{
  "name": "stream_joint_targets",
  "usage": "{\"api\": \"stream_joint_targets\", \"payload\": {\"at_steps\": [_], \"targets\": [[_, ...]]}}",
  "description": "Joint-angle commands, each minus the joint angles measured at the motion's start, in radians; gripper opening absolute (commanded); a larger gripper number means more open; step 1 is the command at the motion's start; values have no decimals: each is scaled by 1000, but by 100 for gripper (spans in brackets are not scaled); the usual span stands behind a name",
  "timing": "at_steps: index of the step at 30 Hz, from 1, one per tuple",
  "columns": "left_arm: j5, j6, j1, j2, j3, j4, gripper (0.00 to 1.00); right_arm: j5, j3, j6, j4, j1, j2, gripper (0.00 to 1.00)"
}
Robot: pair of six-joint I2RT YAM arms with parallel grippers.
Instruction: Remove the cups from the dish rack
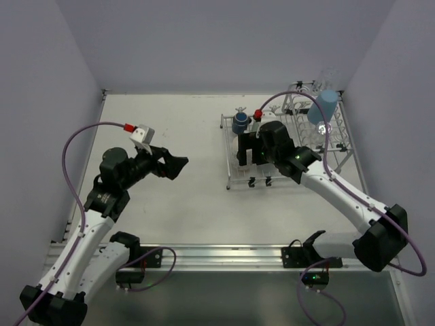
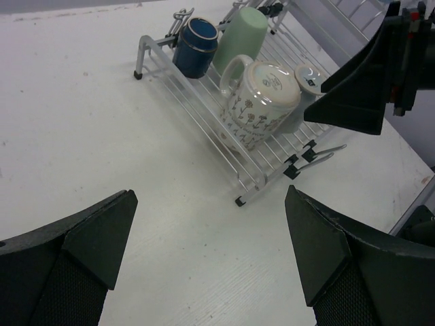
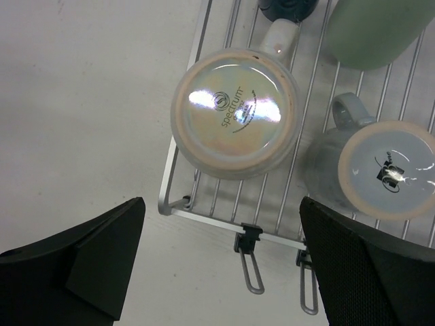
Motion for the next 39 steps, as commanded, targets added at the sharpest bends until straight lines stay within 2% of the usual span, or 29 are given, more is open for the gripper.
{"api": "stream_joint_targets", "payload": {"at_steps": [1, 7, 12, 17, 24, 30, 33, 36, 39], "targets": [[-21, 34, -2, -23, -10, 1, 100, 77, 87, -8, 48, 5, 41, 99], [-16, 37, -2, -20, -9, -4, 100, 140, 129, -23, 22, 10, 83, 99], [-13, 34, -3, -19, -9, -3, 100, 193, 78, -22, 61, 14, -35, 99], [-4, 33, -3, -25, -9, -3, 100, 327, 90, -46, -5, 1, 15, 89], [-4, 29, -2, -33, -12, -3, 100, 393, 70, -31, -4, -39, 50, 74], [-1, 31, -2, -34, -12, -1, 100, 442, 89, -19, 5, -59, 99, 70], [-2, 31, -2, -34, -12, -1, 100, 436, 90, -11, 7, -79, 126, 70], [-4, 31, -3, -34, -13, -1, 100, 411, 67, 6, 16, -101, 130, 78], [-4, 29, -3, -28, -12, -1, 100, 399, 34, 17, 27, -118, 133, 80]]}}
